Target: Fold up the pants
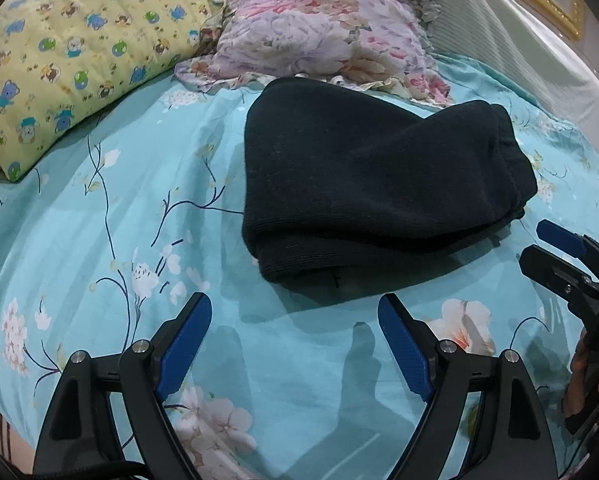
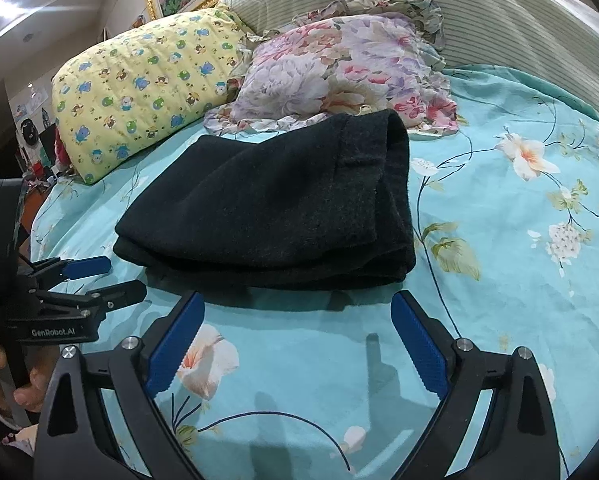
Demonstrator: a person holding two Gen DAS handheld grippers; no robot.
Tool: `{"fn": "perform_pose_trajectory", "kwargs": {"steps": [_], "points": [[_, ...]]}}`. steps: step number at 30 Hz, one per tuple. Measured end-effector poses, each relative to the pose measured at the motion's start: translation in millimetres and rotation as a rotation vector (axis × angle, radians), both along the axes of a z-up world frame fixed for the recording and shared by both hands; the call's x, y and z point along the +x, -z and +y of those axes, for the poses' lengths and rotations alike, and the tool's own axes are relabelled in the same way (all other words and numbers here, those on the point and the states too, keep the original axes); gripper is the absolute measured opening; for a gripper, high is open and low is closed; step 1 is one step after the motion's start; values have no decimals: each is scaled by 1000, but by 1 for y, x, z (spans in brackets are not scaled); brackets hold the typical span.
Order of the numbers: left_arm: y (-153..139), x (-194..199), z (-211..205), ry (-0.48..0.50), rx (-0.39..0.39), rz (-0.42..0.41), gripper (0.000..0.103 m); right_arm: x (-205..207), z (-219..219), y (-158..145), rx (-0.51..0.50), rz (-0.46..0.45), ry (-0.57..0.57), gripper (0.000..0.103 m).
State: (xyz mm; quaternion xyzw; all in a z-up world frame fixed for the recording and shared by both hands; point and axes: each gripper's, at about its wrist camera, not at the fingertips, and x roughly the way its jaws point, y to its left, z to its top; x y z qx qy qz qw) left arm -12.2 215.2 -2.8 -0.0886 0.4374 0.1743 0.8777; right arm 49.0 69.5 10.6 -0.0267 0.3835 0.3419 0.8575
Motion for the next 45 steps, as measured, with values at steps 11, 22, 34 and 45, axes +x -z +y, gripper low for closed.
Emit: {"fn": "perform_pose_trajectory", "kwargs": {"steps": [11, 22, 34, 45], "points": [[6, 7, -4, 3, 18, -13, 87, -2, -1, 0, 31, -50, 15, 96], [12, 13, -5, 11, 32, -21, 88, 0, 5, 7, 22, -48, 10, 96], [16, 15, -8, 16, 42, -15, 88, 1, 6, 13, 10, -38, 19, 96], [15, 14, -8, 11, 48, -16, 89, -2, 8, 11, 11, -58, 12, 96]]}}
